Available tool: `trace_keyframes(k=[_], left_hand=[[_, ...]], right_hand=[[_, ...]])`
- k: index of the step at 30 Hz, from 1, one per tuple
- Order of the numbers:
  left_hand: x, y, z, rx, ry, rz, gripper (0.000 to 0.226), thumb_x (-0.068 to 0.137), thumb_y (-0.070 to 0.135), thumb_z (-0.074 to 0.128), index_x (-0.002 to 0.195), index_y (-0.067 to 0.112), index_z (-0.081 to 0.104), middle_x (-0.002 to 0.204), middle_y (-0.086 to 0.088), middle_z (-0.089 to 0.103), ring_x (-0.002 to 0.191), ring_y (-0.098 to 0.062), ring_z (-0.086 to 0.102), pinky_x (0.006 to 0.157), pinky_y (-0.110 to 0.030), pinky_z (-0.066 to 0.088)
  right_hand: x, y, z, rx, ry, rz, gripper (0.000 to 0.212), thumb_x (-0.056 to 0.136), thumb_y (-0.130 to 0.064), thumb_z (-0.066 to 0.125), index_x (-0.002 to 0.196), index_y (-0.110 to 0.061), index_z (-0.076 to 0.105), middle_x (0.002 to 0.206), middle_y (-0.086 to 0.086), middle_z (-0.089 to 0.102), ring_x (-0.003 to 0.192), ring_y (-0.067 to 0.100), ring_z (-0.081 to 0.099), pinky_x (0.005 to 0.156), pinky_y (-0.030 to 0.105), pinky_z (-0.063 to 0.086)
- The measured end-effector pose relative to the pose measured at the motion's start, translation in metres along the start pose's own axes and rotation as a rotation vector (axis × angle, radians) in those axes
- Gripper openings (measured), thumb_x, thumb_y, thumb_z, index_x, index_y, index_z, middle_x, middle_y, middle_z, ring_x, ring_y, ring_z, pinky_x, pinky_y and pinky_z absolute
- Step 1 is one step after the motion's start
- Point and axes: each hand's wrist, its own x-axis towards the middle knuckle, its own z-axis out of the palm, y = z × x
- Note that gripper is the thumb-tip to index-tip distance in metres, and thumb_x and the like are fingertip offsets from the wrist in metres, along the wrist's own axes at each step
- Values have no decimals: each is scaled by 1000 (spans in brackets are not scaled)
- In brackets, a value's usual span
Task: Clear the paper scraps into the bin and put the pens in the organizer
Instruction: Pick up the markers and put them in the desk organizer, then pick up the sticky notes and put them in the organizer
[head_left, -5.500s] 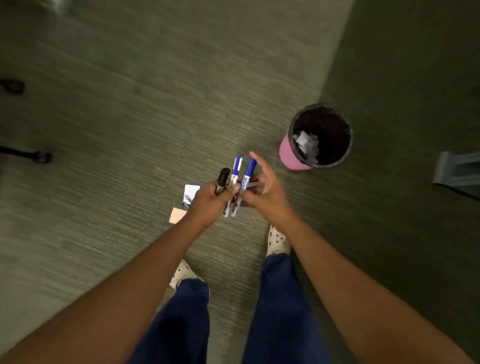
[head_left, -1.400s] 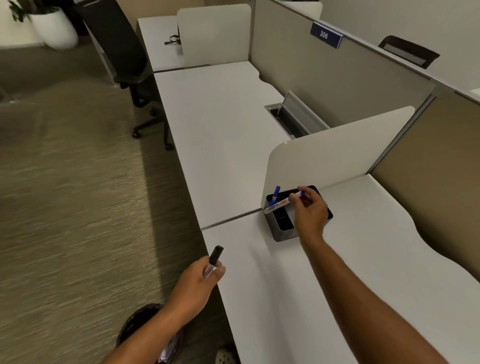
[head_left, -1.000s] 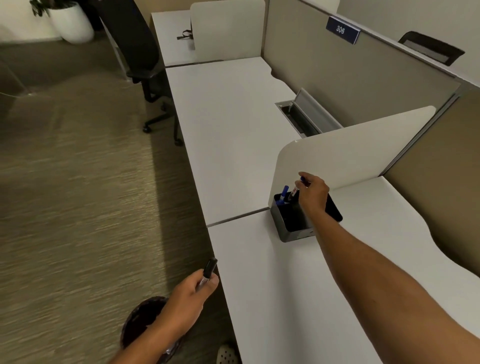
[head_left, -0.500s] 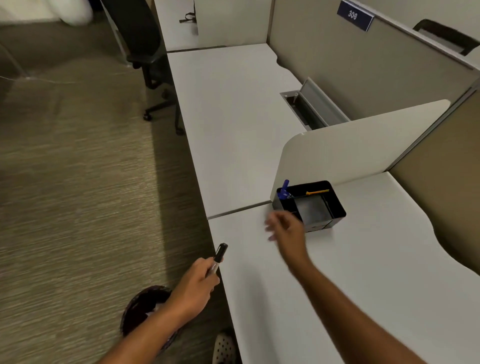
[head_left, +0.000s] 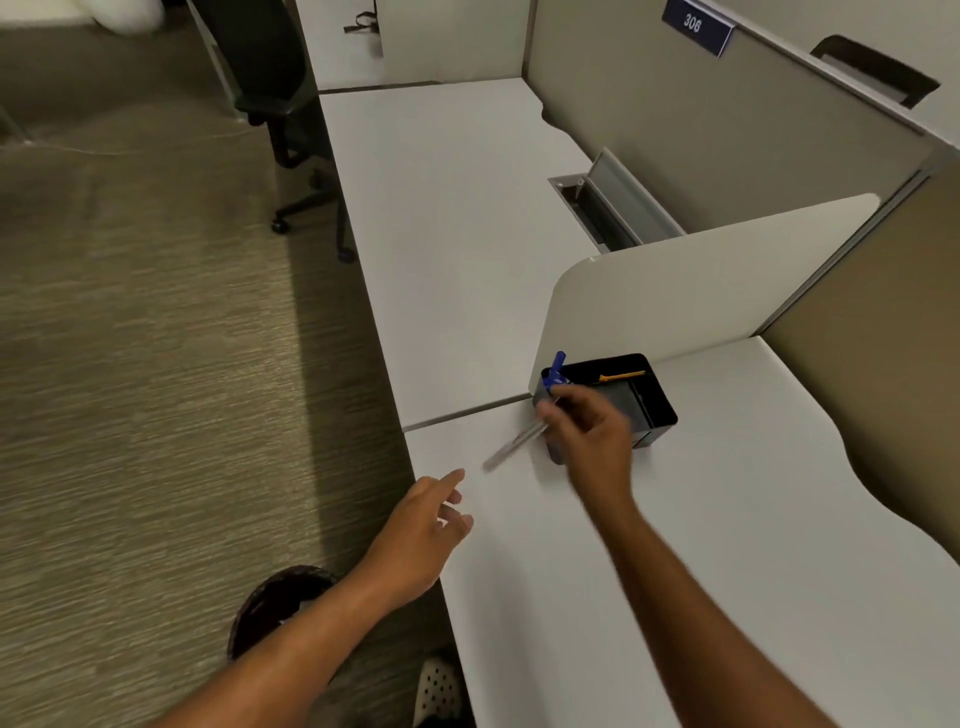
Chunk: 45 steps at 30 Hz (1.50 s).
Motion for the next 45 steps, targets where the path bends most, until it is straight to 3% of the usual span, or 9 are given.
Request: trace_keyframes(k=[4, 10, 16, 21, 23, 29, 32, 36, 45], left_hand=[[-5, -9, -4, -32, -24, 7, 51, 106, 24, 54, 155, 31, 41, 128, 16, 54, 116, -3, 58, 95, -13, 47], [-11, -22, -4, -56, -29, -13, 50, 105, 23, 54, 153, 34, 42, 122, 17, 60, 120, -3, 58, 107, -25, 48], [-14, -27, -12, -80, -12, -30, 49, 106, 17, 51, 153, 31, 42, 122, 13, 63, 119, -5, 60, 108, -25, 48], [-16, -33, -18, -93, 22, -38, 48, 107, 16, 49, 153, 29, 42, 122, 11, 63, 121, -8, 60, 113, -31, 47], [-16, -36, -19, -99, 33, -43, 48, 107, 17, 49, 153, 30, 42, 122, 12, 63, 120, -7, 60, 112, -29, 47], [-12, -38, -21, -109, 76, -37, 48, 107, 18, 50, 152, 31, 43, 121, 12, 63, 118, -6, 61, 110, -28, 48], [-12, -35, -24, -117, 104, -28, 49, 106, 18, 51, 152, 31, 44, 119, 12, 63, 113, -6, 62, 106, -26, 49], [-11, -34, -34, -111, 167, -31, 49, 106, 16, 51, 153, 26, 44, 120, 8, 62, 111, -7, 61, 98, -18, 46], [-32, -71, -96, -184, 394, -109, 52, 103, 8, 52, 155, 17, 44, 127, -12, 62, 117, -26, 63, 110, -38, 48]], right_hand=[[73, -15, -31, -125, 158, -106, 15, 97, -10, 70, 111, -7, 72, 103, 10, 77, 97, 23, 75, 86, 29, 63], [130, -1, -36, -493, 124, -183, 17, 107, -14, 52, 119, -13, 63, 108, 4, 70, 102, 22, 69, 94, 37, 58], [144, 18, -24, -703, 1, -85, 24, 105, 3, 45, 118, -5, 63, 104, 7, 65, 87, 17, 59, 60, -1, 42], [143, 28, -18, -670, -72, 66, 30, 104, 0, 53, 131, -5, 65, 132, 15, 66, 113, 22, 64, 93, 26, 51], [140, 26, -19, -642, -58, 114, 34, 103, -2, 58, 136, -8, 64, 139, 13, 64, 117, 19, 63, 95, 23, 46], [97, 19, -8, -569, 114, 22, 29, 104, -18, 58, 130, -10, 69, 125, 3, 73, 117, 20, 67, 103, 28, 50], [43, 29, 19, -553, 23, -113, 26, 104, -22, 59, 122, -9, 73, 115, 1, 75, 112, 19, 69, 101, 35, 54], [-23, 48, 66, -653, -222, -195, 33, 106, -35, 55, 133, -19, 66, 136, 0, 68, 128, 14, 61, 112, 35, 49], [-90, 44, 183, -715, -552, -406, 30, 105, -24, 56, 135, -25, 62, 134, -2, 66, 123, 13, 61, 99, 16, 42]])
